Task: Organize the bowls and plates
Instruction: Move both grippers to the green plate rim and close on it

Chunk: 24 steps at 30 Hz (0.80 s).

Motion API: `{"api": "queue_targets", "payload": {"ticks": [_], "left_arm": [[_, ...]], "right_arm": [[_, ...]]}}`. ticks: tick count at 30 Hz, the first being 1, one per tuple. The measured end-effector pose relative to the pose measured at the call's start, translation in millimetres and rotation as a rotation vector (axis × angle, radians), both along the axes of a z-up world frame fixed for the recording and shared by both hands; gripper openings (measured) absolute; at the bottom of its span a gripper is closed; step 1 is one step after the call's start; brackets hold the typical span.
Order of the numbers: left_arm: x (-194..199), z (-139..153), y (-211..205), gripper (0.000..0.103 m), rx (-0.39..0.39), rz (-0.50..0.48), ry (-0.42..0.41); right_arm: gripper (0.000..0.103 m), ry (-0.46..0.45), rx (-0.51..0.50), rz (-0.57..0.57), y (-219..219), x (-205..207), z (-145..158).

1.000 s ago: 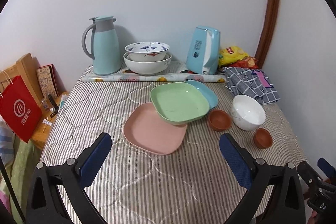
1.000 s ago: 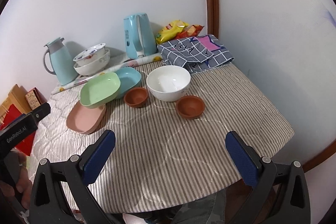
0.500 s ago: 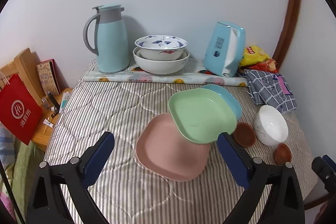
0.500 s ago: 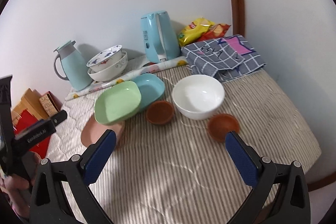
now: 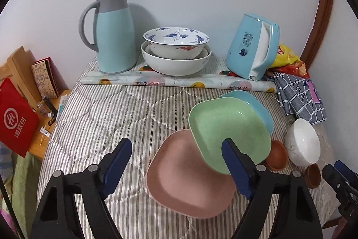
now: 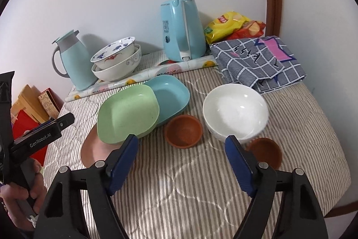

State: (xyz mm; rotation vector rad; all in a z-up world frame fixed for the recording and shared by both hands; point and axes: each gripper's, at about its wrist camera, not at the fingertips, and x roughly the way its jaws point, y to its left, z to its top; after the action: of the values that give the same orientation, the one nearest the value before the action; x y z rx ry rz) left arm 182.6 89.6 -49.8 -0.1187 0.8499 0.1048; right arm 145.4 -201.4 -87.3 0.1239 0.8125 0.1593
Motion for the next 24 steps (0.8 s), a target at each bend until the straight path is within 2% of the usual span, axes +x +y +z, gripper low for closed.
{"api": "queue_targets", "payload": {"ticks": [3, 24], "left_arm": [[11.6, -6.8, -1.8, 0.079, -0.007, -0.013, 0.017], [93.8, -60.0, 3.0, 0.058, -0.101, -0.049, 0.107]], "right_arm": [[0.068, 0.013, -0.004, 0.011, 6.3, 12.0, -6.0], [0.059, 0.107, 0.019, 0.057, 43.1, 83.9, -50.4]]}}
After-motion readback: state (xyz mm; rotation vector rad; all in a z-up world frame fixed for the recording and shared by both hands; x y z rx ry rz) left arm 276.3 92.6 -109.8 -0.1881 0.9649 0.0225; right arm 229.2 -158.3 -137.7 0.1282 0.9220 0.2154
